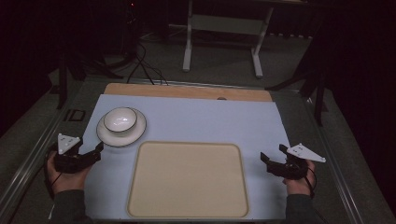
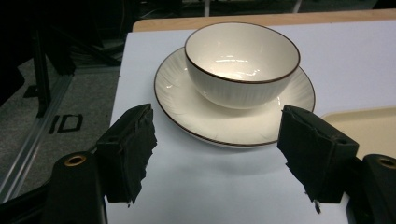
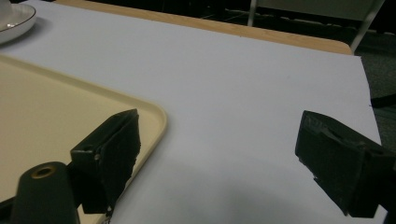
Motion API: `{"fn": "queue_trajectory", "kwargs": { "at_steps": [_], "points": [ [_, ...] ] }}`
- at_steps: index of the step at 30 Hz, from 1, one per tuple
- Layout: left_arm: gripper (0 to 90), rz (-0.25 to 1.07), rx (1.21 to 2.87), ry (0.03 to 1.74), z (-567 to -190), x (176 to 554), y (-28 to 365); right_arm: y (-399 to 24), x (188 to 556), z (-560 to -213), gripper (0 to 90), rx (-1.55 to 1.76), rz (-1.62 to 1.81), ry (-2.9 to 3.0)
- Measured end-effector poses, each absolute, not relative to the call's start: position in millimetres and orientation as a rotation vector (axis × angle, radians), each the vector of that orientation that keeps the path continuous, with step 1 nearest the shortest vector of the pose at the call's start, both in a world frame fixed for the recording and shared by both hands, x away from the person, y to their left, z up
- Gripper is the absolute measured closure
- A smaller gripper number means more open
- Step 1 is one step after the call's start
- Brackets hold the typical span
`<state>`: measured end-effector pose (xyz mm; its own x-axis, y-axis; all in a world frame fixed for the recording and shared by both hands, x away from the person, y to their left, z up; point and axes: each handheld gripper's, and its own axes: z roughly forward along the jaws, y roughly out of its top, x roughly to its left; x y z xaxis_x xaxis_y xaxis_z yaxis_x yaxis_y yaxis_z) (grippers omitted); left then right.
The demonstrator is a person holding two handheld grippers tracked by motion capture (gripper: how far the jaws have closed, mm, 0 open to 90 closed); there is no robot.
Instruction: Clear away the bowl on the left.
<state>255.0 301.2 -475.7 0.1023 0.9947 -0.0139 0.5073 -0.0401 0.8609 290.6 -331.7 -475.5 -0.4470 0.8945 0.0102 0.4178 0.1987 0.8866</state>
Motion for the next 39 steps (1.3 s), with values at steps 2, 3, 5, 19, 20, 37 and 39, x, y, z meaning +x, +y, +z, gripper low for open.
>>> {"fn": "queue_trajectory", "kwargs": {
  "at_steps": [2, 3, 5, 19, 20, 37, 39],
  "points": [
    [27.9, 0.842, 1.661, 1.492, -476, 255, 299, -331, 290, -475, 13.5, 1.215, 1.192, 1.958],
    [27.9, 0.841, 1.661, 1.491, -476, 255, 299, -331, 290, -475, 13.4, 1.210, 1.194, 1.959],
    [27.9, 0.839, 1.662, 1.489, -476, 255, 298, -330, 290, -475, 13.4, 1.209, 1.194, 1.959],
    [29.4, 0.801, 1.621, 1.494, -471, 259, 299, -329, 289, -475, 13.4, 1.191, 1.186, 1.952],
    [29.5, 0.802, 1.618, 1.489, -469, 260, 298, -329, 289, -475, 13.4, 1.191, 1.187, 1.951],
    [32.0, 0.805, 1.556, 1.472, -452, 279, 300, -328, 287, -473, 13.4, 1.196, 1.191, 1.927],
    [32.0, 0.800, 1.558, 1.474, -452, 281, 300, -328, 287, -473, 13.4, 1.194, 1.191, 1.927]
  ]
}}
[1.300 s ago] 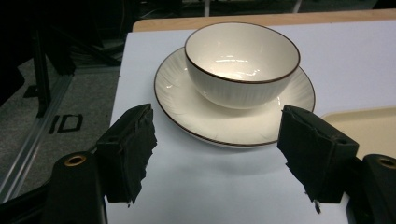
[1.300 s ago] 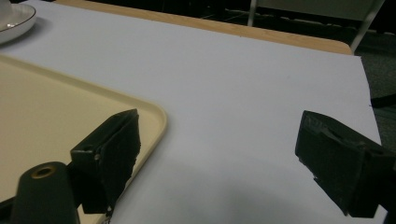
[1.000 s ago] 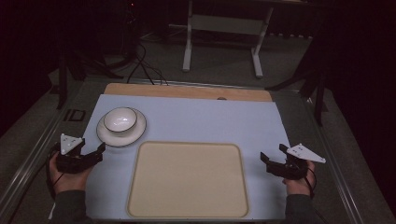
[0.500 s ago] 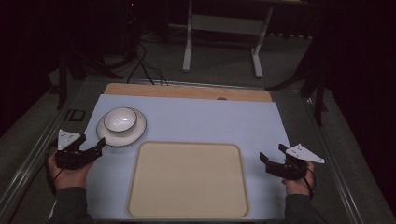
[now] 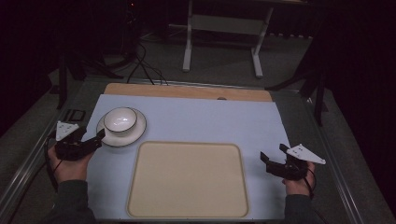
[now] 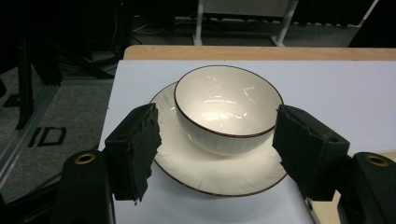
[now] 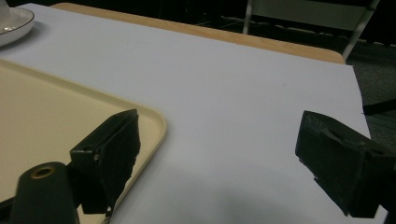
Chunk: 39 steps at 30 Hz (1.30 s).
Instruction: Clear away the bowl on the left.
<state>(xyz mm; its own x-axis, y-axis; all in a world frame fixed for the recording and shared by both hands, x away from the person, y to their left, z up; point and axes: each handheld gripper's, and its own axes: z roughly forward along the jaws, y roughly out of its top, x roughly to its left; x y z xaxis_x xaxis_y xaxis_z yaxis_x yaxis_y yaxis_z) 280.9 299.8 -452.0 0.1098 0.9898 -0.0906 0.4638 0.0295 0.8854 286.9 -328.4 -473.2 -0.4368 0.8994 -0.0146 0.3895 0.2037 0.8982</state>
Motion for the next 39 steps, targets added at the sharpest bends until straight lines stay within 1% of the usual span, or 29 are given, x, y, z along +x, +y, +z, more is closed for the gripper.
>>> {"fn": "queue_trajectory", "kwargs": {
  "at_steps": [26, 39],
  "points": [
    [32.5, 0.798, 1.571, 1.483, -446, 311, 297, -329, 287, -473, 13.4, 1.198, 1.203, 1.911],
    [32.5, 0.795, 1.547, 1.494, -441, 326, 299, -329, 287, -472, 13.4, 1.203, 1.206, 1.904]
  ]
}}
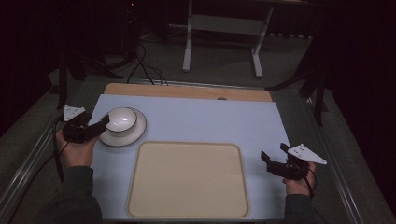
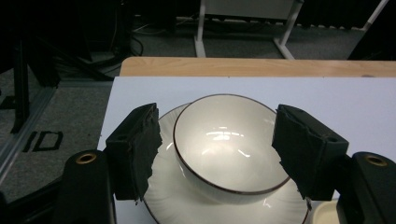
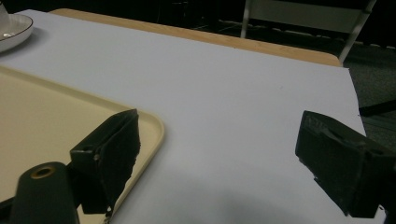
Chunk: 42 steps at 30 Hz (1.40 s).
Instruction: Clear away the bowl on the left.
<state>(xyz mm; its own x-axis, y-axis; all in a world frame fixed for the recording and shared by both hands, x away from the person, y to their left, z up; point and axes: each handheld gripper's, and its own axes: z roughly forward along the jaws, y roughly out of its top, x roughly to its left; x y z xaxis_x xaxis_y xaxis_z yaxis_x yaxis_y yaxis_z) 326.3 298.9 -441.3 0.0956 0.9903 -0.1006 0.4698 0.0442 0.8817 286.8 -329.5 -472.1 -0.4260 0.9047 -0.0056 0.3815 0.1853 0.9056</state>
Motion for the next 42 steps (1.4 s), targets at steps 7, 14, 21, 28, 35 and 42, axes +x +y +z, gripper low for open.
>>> {"fn": "queue_trajectory", "kwargs": {
  "at_steps": [7, 14, 21, 28, 35, 42],
  "points": [
    [32.9, 0.803, 1.556, 1.503, -443, 332, 299, -330, 287, -472, 13.4, 1.202, 1.206, 1.902],
    [33.1, 0.815, 1.567, 1.516, -447, 340, 301, -329, 287, -472, 13.4, 1.202, 1.205, 1.903],
    [33.4, 0.813, 1.571, 1.533, -447, 347, 303, -329, 287, -472, 13.4, 1.198, 1.205, 1.903],
    [33.5, 0.794, 1.571, 1.566, -453, 357, 302, -329, 287, -472, 13.4, 1.198, 1.207, 1.900],
    [33.9, 0.778, 1.587, 1.586, -460, 363, 301, -329, 287, -472, 13.4, 1.201, 1.208, 1.900],
    [36.8, 0.753, 1.593, 1.626, -469, 370, 300, -329, 287, -472, 13.4, 1.197, 1.209, 1.902]
  ]
}}
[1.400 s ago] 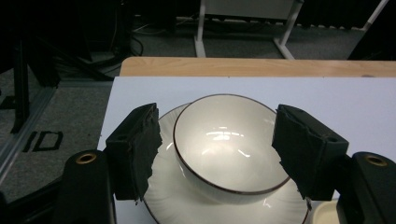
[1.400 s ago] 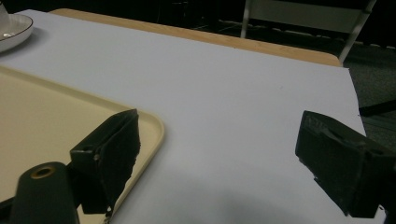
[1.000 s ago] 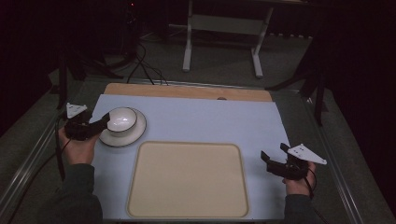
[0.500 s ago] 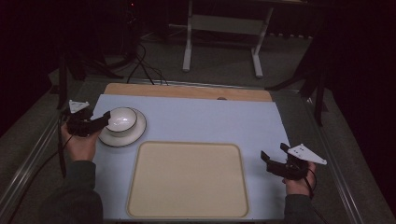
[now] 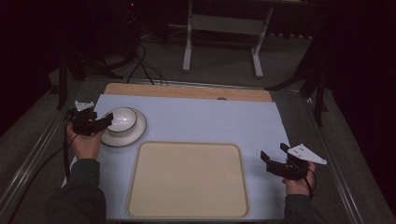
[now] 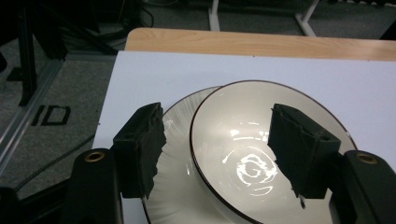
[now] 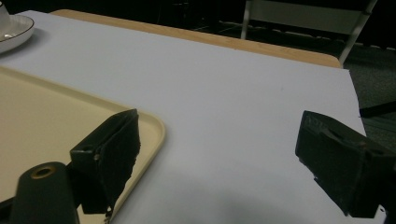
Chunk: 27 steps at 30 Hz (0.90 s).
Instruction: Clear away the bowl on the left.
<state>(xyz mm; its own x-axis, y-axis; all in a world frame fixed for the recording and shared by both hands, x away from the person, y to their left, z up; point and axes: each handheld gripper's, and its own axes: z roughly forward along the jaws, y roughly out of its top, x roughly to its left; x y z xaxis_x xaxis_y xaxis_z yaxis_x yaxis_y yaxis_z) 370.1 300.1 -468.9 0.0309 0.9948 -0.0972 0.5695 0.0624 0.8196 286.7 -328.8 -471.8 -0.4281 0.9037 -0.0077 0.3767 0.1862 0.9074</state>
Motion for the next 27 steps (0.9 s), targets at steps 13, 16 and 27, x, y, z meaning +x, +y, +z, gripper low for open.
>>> {"fn": "queue_trajectory", "kwargs": {
  "at_steps": [13, 16, 27],
  "points": [
    [44.6, 0.708, 1.596, 1.698, -488, 377, 298, -330, 286, -471, 13.4, 1.203, 1.218, 1.894],
    [47.3, 0.689, 1.599, 1.716, -493, 378, 299, -330, 287, -471, 13.4, 1.201, 1.215, 1.898],
    [54.9, 0.593, 1.586, 1.745, -507, 377, 299, -330, 286, -471, 13.4, 1.203, 1.216, 1.893]
  ]
}}
